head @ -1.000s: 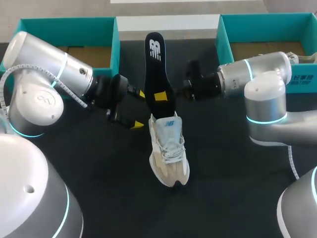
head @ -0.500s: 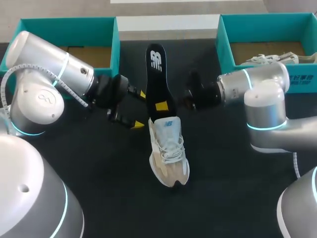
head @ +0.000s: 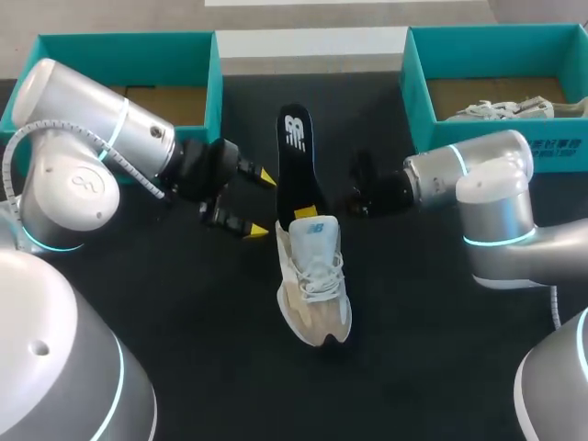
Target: Take the shoe out of the shoebox, open the shoe tongue, remove and reinsert the insole, then place the shoe into the shoebox
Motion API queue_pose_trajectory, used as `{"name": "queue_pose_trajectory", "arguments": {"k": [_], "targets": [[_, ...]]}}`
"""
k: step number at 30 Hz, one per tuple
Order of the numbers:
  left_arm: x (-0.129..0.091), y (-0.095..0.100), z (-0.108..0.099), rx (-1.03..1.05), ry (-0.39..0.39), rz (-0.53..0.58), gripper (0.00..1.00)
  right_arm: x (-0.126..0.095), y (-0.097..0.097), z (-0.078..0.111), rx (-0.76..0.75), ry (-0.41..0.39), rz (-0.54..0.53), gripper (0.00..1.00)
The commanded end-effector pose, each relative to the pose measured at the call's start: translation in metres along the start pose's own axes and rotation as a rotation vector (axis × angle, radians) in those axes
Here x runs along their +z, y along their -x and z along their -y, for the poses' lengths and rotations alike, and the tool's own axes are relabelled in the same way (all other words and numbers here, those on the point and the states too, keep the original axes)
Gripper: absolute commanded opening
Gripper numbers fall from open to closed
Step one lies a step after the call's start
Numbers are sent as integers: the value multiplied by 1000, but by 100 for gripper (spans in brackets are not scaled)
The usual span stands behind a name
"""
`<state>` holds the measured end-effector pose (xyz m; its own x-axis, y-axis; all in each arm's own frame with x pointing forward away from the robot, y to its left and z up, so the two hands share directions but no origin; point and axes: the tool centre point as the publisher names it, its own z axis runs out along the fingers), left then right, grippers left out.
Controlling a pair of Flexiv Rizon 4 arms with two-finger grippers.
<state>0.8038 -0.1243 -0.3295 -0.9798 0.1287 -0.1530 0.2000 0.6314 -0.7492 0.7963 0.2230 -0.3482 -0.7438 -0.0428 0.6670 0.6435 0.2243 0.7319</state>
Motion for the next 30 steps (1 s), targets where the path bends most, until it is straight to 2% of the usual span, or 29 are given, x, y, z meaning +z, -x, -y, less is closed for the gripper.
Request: {"name": "queue_pose_trajectory", "arguments": {"k": [1,5,10,14,16,30], "targets": [[0,-1,1,-4,9,-4,100,4,-1,13,18,3,1,0],[1,-1,1,-7,17,-3,100,3,-3,16,26,10,6,0],[1,-1,1,-11,18,-1,100,1,-5,8,5,13,19,0],[1,-1,1,-11,18,-1,100,1,-5,2,-12,8,20,26],[1,-1,1,-11,18,-1,100,1,-5,0,-18,7,20,30],[1,-1,1,-11,18,-1,100,0,-5,-25,-77,-25,26,27]]}}
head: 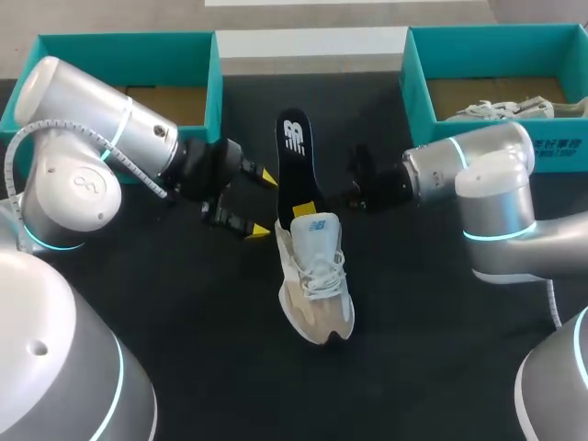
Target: Take the shoe out of the shoebox, open the shoe tongue, remove and reinsert the insole, then place the shoe into the shoebox
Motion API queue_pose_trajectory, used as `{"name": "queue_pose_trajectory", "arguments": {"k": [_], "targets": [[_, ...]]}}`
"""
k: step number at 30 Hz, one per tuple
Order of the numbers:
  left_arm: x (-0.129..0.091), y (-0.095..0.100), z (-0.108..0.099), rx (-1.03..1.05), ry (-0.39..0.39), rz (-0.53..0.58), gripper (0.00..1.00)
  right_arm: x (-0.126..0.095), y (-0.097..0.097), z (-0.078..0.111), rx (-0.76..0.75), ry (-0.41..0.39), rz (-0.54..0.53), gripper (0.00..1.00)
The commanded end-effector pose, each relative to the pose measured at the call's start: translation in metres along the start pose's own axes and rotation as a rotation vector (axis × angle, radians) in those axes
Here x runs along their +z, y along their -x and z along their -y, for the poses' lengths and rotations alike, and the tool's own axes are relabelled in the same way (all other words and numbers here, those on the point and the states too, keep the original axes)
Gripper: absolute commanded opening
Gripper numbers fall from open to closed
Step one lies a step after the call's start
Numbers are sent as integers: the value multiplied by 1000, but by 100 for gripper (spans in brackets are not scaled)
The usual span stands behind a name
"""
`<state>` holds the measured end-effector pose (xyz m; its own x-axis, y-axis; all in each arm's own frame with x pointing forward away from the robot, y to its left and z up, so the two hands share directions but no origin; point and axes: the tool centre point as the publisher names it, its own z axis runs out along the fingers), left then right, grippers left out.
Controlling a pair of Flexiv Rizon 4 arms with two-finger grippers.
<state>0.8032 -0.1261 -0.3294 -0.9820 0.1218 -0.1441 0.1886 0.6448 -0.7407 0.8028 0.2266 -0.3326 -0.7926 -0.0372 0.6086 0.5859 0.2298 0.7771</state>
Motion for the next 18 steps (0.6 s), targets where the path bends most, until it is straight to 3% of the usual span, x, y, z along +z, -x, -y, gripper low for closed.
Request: {"name": "queue_pose_trajectory", "arguments": {"k": [1,3,4,5,12,18], "targets": [[0,-1,0,1,3,0,100,0,2,-12,-10,-25,1,26],[0,-1,0,1,3,0,100,0,3,-15,-10,-39,-4,24],[0,-1,0,1,3,0,100,0,4,-15,-2,-53,-5,16],[0,-1,0,1,3,0,100,0,5,-14,5,-63,-10,0],[0,-1,0,1,3,0,100,-2,3,7,63,-68,-20,0],[0,-1,0,1,3,0,100,2,-6,37,140,-67,-22,0]]}}
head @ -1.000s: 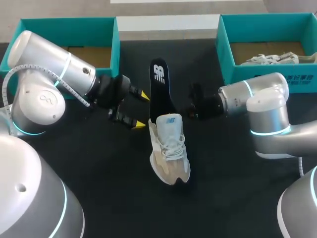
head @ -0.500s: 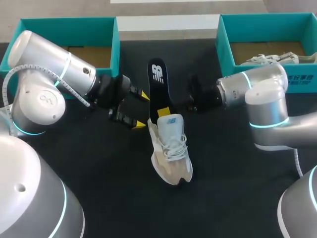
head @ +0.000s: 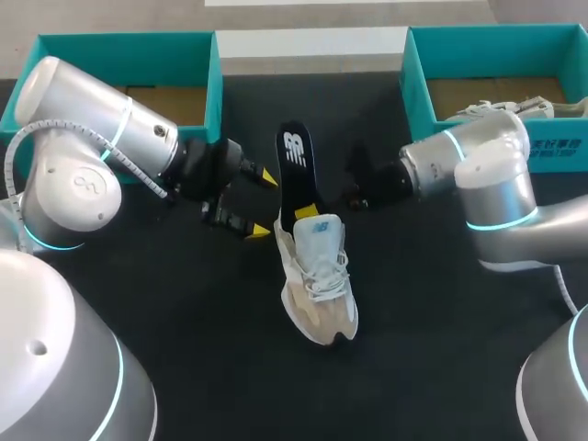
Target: Take the shoe out of the shoebox, open the shoe tongue, remove and reinsert the insole, then place the shoe into the shoebox
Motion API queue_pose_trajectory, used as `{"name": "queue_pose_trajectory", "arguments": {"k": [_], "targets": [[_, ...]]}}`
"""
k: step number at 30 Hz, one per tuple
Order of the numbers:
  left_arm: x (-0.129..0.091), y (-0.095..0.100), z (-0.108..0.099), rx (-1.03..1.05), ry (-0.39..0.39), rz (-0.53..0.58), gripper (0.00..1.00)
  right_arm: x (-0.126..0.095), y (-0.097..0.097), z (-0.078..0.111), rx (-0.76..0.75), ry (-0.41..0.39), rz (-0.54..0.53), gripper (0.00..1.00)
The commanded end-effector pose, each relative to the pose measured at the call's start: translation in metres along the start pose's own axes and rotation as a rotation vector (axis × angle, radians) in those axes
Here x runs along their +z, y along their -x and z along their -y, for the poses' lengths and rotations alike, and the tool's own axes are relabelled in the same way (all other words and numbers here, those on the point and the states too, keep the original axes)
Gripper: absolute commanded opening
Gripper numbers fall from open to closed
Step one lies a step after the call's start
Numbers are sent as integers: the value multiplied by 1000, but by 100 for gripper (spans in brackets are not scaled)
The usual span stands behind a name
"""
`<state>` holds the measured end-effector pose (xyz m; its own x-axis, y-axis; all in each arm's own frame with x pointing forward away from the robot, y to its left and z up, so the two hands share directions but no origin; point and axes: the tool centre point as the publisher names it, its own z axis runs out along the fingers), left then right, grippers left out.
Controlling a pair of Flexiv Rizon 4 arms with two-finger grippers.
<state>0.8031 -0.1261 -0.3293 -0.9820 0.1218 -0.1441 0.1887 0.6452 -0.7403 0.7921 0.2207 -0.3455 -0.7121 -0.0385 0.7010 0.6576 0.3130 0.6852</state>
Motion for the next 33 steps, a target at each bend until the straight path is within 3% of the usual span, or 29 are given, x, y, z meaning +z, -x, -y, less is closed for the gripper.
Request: {"name": "queue_pose_trajectory", "arguments": {"k": [1,7,14,17,24,31,32,33], "targets": [[0,0,0,0,2,-1,100,7,-2,22,31,17,12,0],[0,0,0,0,2,-1,100,10,-7,36,62,29,13,0],[0,0,0,0,2,-1,100,4,-9,16,7,5,44,0],[0,0,0,0,2,-1,100,2,-9,5,-25,-8,45,13],[0,0,0,0,2,-1,100,2,-6,-9,-54,-33,35,22],[0,0,0,0,2,-1,100,-3,-2,-18,-60,-56,37,17],[0,0,0,0,2,-1,100,-4,-1,-17,-50,-62,31,14],[0,0,0,0,2,-1,100,-3,0,-15,-42,-66,29,0]]}}
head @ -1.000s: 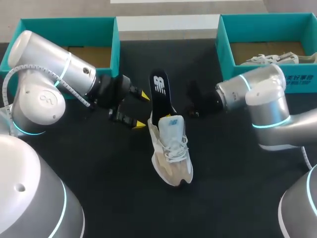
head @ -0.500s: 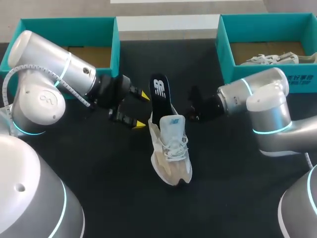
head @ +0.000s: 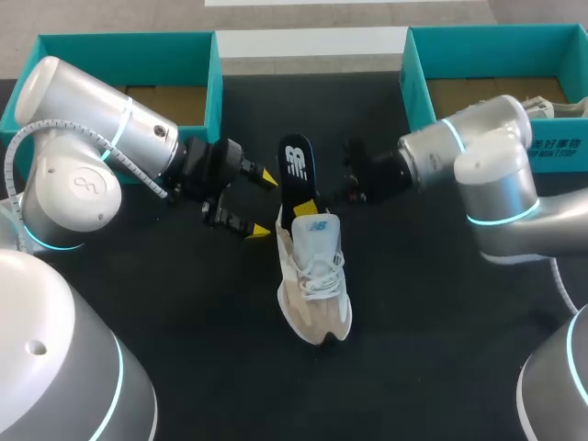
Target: Take the shoe out of the shoebox, open the shoe tongue, remove and reinsert the insole, then place the shoe into the shoebox
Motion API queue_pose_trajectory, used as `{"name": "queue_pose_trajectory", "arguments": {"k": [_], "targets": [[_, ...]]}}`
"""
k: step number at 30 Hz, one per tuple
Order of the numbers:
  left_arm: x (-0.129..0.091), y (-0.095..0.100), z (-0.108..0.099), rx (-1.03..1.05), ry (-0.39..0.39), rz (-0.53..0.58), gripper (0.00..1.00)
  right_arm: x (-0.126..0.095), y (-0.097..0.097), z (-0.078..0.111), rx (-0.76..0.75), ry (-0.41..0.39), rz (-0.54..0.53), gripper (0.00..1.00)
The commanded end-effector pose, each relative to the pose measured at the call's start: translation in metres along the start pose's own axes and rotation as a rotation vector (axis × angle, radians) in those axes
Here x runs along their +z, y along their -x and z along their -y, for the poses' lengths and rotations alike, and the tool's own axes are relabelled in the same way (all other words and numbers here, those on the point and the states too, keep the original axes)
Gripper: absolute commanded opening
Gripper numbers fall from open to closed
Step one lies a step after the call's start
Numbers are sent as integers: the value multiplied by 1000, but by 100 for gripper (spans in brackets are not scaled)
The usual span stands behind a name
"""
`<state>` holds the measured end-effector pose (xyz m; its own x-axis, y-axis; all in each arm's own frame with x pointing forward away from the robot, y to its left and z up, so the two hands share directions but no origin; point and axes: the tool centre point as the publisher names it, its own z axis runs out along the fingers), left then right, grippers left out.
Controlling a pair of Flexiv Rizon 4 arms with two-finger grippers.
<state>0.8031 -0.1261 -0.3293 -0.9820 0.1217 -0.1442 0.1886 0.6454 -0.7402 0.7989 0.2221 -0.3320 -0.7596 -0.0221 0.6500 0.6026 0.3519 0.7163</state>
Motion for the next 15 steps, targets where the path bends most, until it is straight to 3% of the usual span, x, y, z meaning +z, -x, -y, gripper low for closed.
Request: {"name": "queue_pose_trajectory", "arguments": {"k": [1,11,15], "targets": [[0,0,0,1,2,-1,100,0,5,2,28,-25,-15,0],[0,0,0,1,2,-1,100,14,-9,45,167,-12,-27,0],[0,0,0,1,2,-1,100,16,-11,51,178,1,-25,0]]}}
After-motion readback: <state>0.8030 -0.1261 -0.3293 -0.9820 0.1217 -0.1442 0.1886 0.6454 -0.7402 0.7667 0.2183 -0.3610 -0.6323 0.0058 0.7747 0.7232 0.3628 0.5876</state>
